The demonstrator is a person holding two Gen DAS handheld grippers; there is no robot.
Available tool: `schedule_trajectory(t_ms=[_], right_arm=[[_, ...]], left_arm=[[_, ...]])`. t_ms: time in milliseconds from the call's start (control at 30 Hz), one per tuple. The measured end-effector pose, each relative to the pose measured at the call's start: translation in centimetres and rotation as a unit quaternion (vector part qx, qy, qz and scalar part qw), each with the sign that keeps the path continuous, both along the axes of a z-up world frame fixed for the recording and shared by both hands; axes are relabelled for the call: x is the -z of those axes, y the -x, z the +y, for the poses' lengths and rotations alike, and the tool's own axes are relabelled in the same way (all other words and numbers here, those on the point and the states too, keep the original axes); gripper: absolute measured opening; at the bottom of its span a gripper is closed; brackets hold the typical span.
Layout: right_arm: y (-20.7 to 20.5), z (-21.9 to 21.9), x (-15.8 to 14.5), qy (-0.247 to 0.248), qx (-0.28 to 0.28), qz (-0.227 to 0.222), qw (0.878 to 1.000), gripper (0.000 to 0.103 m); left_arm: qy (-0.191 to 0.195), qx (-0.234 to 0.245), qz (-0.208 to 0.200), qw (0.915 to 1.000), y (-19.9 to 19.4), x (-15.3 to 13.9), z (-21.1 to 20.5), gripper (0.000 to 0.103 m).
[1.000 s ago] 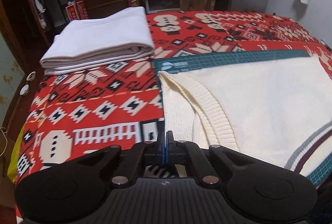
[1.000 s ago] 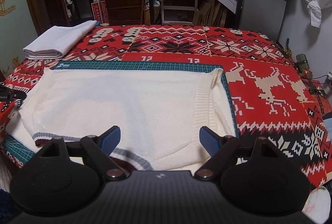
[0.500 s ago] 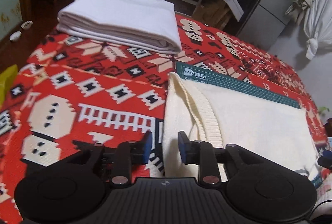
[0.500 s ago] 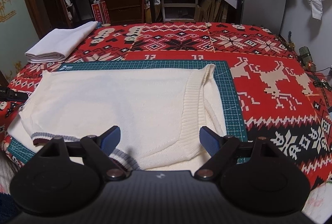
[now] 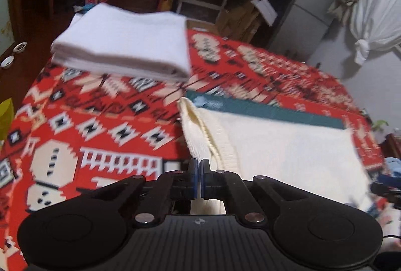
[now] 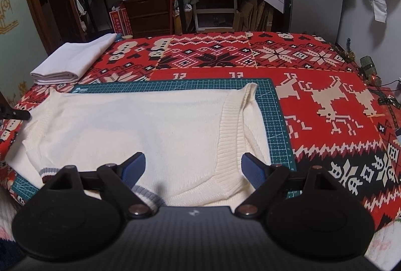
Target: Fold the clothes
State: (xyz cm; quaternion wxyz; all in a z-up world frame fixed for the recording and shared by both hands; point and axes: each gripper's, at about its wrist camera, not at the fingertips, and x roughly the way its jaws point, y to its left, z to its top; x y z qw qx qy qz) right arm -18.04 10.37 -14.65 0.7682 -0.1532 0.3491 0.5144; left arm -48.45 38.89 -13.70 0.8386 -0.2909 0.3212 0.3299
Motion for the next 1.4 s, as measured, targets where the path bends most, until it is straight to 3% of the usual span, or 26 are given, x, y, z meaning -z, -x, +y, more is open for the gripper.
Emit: schedule_trajectory(t_ms=[167, 300, 433, 600, 733, 867, 1000, 1067, 1200, 1233, 1267, 1400], right_arm=[[-0.7, -0.6, -0.5, -0.022, 0.008, 0.009, 1.000, 0.087], [-1.6, -1.5, -0.6, -0.036, 0.020, 0.019, 0.999, 0.087], [-2.3, -2.7, -0.6, -0.044, 0.033, 0.026, 0.998, 0.087], [-3.1, -4.0, -0.7, -0.047, 0.047, 0.023, 0.998, 0.087], [-3.2, -4.2, -0.9, -0.053, 0.044, 0.022, 0.997, 0.087], [-2.4, -3.3, -1.0, -0.058, 0.024, 0.037, 0.997, 0.087], [-1.7, -1.6, -0.6, -0.057, -0.005, 0.075, 0.996, 0.086], [-1.2, -0.6, -0.4, -0.053, -0.025, 0.093, 0.994, 0.079], [-0.5, 1.6, 0.5, -0.042, -0.059, 0.153, 0.986, 0.053], [-0.4, 2.1, 0.8, -0.038, -0.064, 0.170, 0.983, 0.050], [-0.4, 2.6, 1.3, -0.035, -0.067, 0.188, 0.979, 0.043], [-0.1, 4.4, 3.1, -0.009, -0.070, 0.239, 0.969, 0.041]], left_arm=[[0.009, 0.052, -0.012, 0.9986, -2.9, -4.1, -1.3, 0.002], [0.040, 0.087, -0.022, 0.9951, -7.0, -6.1, -2.3, 0.002], [0.075, 0.124, -0.034, 0.9889, -12.2, -6.1, -3.6, 0.002], [0.108, 0.159, -0.009, 0.9813, -18.5, -1.2, -5.6, 0.002], [0.138, 0.149, 0.009, 0.9792, -20.5, 3.9, -6.6, 0.002], [0.155, 0.129, -0.031, 0.9789, -19.8, 5.4, -6.3, 0.004], [0.163, 0.116, -0.094, 0.9753, -17.5, 3.3, -6.1, 0.031], [0.156, 0.120, -0.128, 0.9721, -16.0, 1.5, -5.9, 0.031], [0.140, 0.123, -0.145, 0.9716, -12.7, -0.1, -5.2, 0.027], [0.136, 0.124, -0.148, 0.9716, -11.9, -0.5, -5.1, 0.022], [0.136, 0.127, -0.143, 0.9721, -11.2, -0.2, -5.1, 0.009], [0.140, 0.149, -0.116, 0.9719, -9.4, 2.4, -5.8, 0.005]])
